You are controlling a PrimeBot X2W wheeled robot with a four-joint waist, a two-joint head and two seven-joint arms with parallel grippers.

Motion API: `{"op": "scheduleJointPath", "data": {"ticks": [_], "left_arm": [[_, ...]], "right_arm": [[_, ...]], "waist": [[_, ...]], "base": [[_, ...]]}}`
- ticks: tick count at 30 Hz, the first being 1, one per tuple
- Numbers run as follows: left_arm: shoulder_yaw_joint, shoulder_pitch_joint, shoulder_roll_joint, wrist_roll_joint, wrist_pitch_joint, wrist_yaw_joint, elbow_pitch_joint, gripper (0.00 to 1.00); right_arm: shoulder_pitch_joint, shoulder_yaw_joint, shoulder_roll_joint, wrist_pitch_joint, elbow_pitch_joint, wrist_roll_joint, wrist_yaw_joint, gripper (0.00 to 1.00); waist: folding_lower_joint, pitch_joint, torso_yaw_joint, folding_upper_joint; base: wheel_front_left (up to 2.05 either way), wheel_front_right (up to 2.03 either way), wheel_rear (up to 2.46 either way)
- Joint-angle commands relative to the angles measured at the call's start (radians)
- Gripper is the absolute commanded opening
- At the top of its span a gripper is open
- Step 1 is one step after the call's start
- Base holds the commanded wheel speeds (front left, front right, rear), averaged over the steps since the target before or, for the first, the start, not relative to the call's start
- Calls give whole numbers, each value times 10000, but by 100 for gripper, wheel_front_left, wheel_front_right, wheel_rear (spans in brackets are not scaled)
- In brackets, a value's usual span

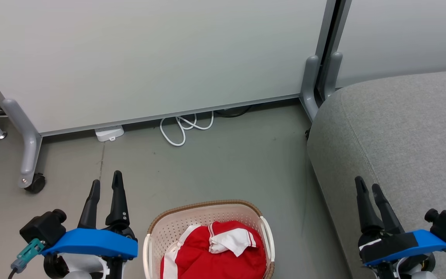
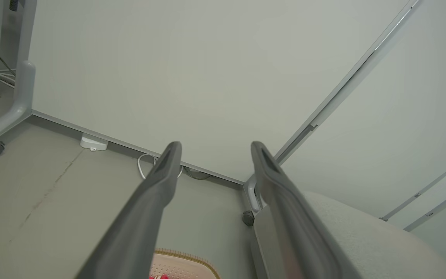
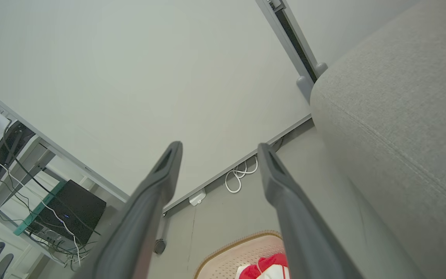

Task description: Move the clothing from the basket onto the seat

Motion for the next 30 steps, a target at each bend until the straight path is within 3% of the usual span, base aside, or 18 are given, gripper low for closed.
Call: {"op": "scheduleJointPath", "data": {"ticks": [1, 30], "left_arm": [[-77, -261, 111, 369, -128, 30, -67, 100], [-724, -290, 218, 3444, -886, 128, -203, 100]], "right_arm": [[-241, 46, -52, -120, -73, -362, 17, 100], [-308, 451, -61, -882, 38, -3483, 21, 100]], "waist": [[0, 0, 3, -1], [0, 13, 49, -1]], "base": [[0, 0, 0], [0, 0, 0]]}}
